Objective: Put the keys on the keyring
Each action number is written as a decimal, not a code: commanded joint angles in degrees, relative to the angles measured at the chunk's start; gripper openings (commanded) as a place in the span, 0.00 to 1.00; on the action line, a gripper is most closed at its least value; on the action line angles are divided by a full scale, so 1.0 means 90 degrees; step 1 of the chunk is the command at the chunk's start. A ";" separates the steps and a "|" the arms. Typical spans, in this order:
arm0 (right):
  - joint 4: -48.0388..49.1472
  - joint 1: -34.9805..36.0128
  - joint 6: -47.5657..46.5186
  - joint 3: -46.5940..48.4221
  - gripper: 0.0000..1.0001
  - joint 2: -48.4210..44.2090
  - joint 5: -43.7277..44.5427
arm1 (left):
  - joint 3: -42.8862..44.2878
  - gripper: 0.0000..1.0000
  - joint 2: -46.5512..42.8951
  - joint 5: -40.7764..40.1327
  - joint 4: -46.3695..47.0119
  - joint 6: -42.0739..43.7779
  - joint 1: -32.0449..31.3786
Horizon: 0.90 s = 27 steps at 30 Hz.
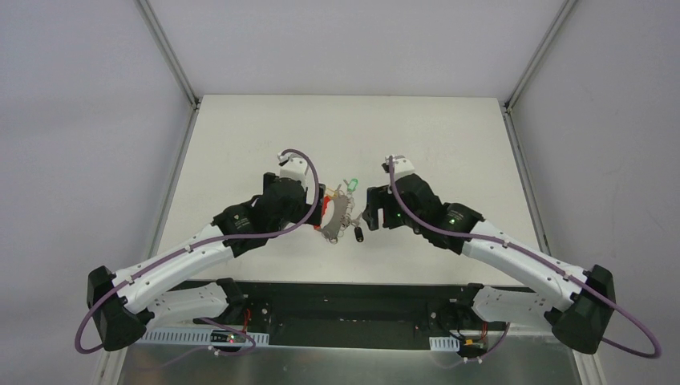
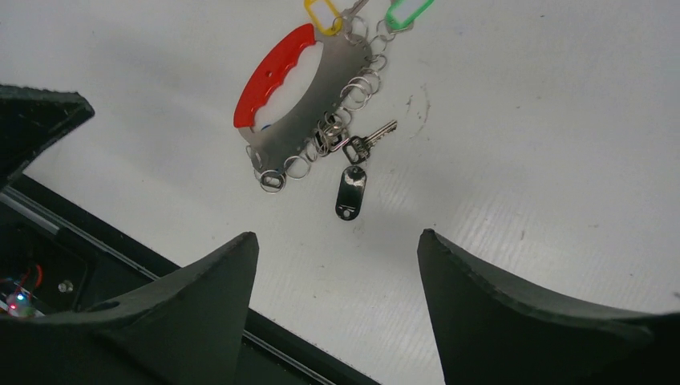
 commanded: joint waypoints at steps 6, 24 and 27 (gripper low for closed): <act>0.1287 0.0337 -0.0056 -0.0206 0.51 0.1193 -0.0365 | -0.1022 0.95 -0.0740 -0.0502 0.0098 -0.0964 0.0739; 0.2668 0.0505 0.0305 -0.0353 0.43 0.2940 -0.0578 | -0.1763 0.87 -0.1311 0.0139 0.0590 -0.1271 0.1166; 0.2734 0.0497 0.0384 -0.0278 0.40 0.3137 -0.0459 | -0.1787 0.88 -0.1315 0.0190 0.0633 -0.1278 0.1167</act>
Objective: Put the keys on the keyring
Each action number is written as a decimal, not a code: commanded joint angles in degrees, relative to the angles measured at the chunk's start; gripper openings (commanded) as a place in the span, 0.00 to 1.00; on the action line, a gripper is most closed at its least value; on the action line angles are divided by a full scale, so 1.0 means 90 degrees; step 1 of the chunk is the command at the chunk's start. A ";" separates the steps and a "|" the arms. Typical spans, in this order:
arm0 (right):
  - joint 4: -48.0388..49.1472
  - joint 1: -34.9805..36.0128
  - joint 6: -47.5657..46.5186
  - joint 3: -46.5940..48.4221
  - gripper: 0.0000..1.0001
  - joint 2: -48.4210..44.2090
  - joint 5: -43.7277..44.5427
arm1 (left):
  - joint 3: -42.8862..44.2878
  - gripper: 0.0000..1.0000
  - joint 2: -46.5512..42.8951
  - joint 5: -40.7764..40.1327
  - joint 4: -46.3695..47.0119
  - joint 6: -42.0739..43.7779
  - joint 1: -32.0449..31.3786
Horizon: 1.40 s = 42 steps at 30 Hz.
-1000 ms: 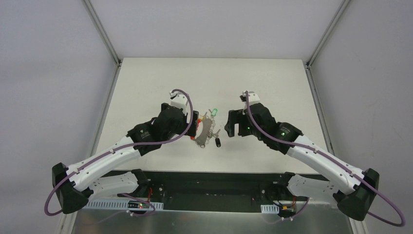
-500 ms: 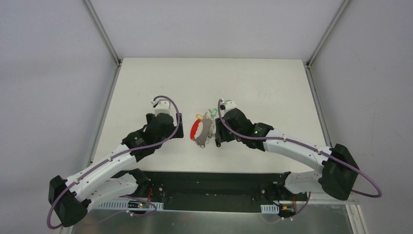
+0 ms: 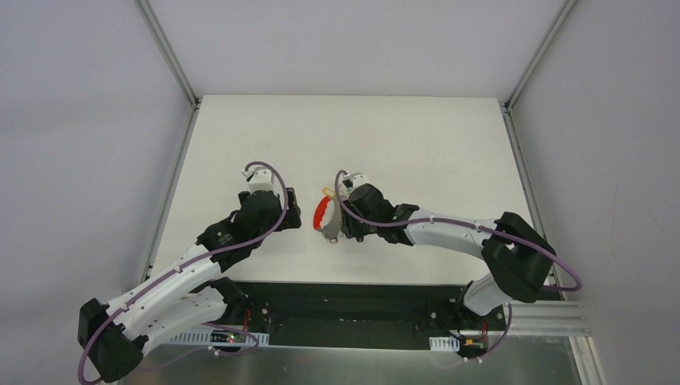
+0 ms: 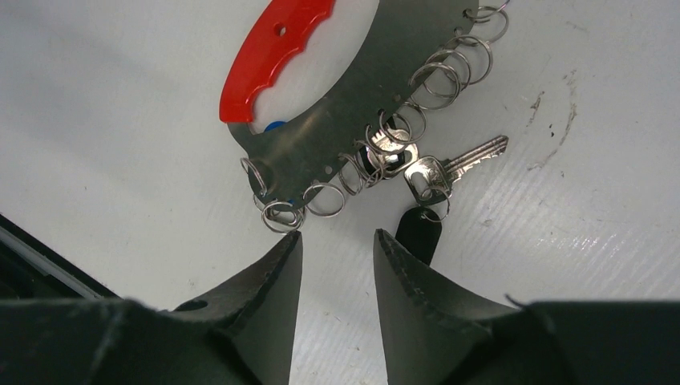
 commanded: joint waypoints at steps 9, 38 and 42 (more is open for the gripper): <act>0.0388 0.0033 0.0381 0.0265 0.32 0.0556 0.0434 | -0.0081 0.88 -0.0050 0.0144 0.0260 -0.0129 0.0036; 0.0345 0.0031 0.0822 0.0668 0.22 0.1027 0.0618 | -0.0177 0.89 -0.0263 0.0221 0.0269 -0.0102 0.0035; 0.0339 0.0030 0.0851 0.0682 0.22 0.1126 0.0571 | -0.0160 0.89 -0.0269 0.0220 0.0271 -0.0110 0.0036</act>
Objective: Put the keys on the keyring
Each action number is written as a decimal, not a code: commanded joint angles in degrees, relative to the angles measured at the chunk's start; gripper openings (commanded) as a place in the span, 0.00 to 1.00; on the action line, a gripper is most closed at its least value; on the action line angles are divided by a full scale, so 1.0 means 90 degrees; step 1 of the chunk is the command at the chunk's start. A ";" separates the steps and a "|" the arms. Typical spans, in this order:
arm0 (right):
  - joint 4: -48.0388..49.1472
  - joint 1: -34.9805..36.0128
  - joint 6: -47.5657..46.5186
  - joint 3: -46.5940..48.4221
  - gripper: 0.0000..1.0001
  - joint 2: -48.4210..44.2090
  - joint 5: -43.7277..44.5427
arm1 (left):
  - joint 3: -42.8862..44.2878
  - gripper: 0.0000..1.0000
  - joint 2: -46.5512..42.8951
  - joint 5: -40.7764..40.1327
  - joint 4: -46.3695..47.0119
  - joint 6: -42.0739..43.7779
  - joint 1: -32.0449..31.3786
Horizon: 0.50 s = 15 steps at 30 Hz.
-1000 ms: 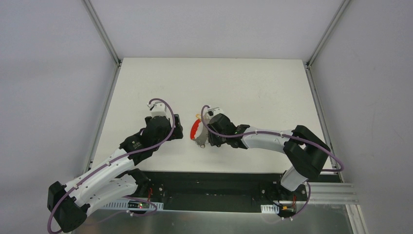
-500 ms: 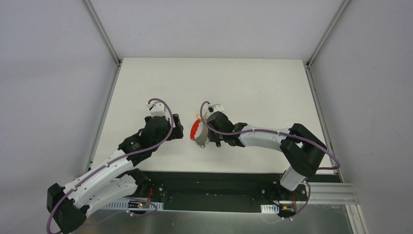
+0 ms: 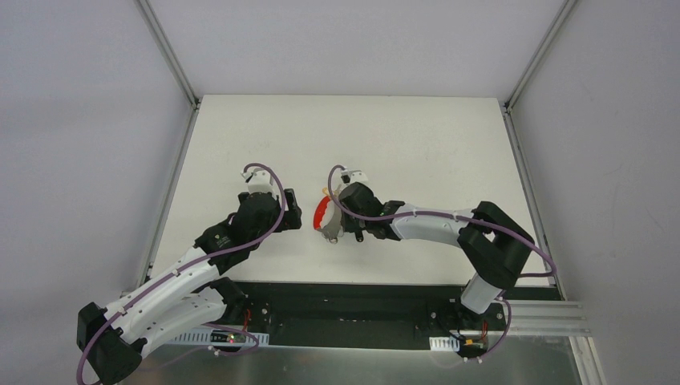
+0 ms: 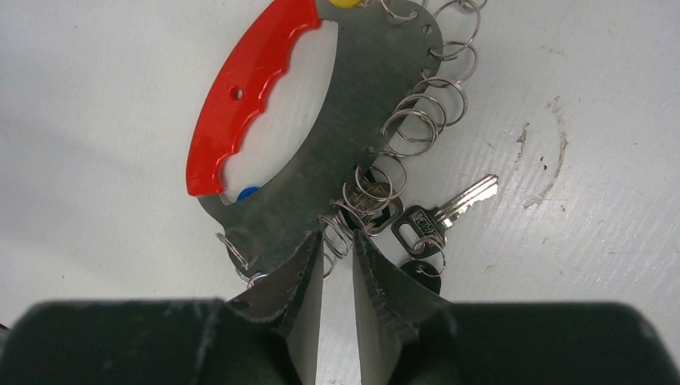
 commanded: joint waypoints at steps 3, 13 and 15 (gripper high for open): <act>0.0040 0.0028 0.0140 0.0264 0.22 0.0167 -0.0115 | -0.0013 0.89 -0.0061 0.0054 0.0133 -0.0102 0.0035; 0.0016 0.0029 0.0115 0.0306 0.16 0.0246 -0.0230 | -0.0004 0.89 -0.0057 0.0081 0.0132 -0.0102 0.0039; 0.0009 0.0026 0.0119 0.0345 0.15 0.0288 -0.0251 | -0.0001 0.89 -0.0056 0.0083 0.0129 -0.0103 0.0035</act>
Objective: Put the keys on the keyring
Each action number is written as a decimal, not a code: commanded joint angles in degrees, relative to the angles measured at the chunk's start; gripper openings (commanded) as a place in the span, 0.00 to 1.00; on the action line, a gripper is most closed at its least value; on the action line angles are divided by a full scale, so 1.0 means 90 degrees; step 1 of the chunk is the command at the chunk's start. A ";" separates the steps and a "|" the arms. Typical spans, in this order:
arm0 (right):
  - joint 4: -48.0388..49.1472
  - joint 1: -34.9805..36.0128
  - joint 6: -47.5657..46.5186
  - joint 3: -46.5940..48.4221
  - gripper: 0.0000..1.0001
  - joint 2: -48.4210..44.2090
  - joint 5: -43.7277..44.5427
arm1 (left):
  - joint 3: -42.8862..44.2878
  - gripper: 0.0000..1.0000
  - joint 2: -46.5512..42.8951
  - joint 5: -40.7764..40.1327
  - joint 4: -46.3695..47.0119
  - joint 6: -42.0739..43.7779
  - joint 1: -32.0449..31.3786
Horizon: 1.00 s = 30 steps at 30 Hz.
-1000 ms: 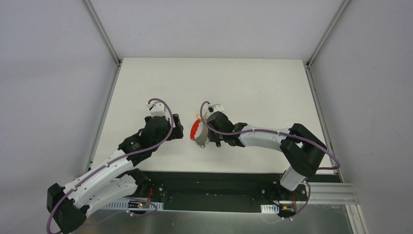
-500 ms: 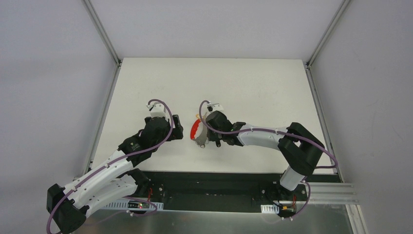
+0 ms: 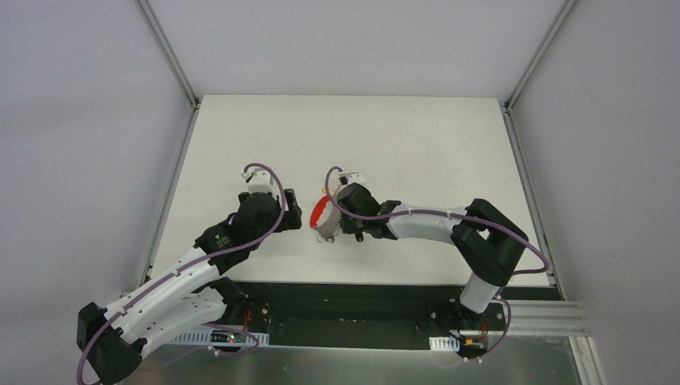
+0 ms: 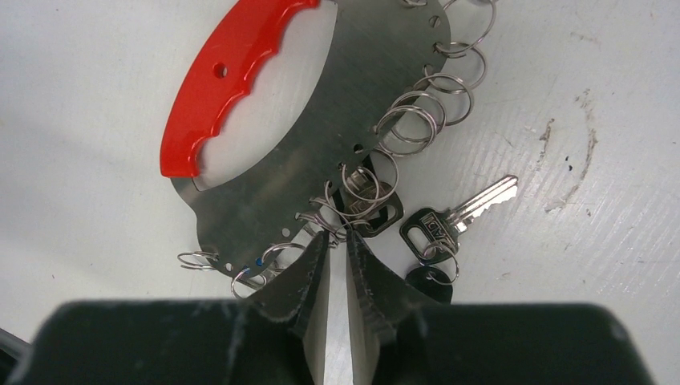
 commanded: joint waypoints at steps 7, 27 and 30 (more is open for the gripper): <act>-0.0197 0.0037 0.0132 0.0344 0.13 0.0244 -0.0187 | -0.0020 0.89 -0.0075 0.0076 0.0118 -0.0112 0.0041; -0.0569 0.0613 0.0331 -0.0035 0.31 -0.1061 0.0244 | -0.0039 0.89 -0.0180 0.0200 0.0133 -0.0177 0.0036; -0.0498 0.0669 0.0487 -0.0035 0.38 -0.1003 0.0212 | -0.0037 0.89 -0.0203 0.0255 0.0121 -0.0213 0.0037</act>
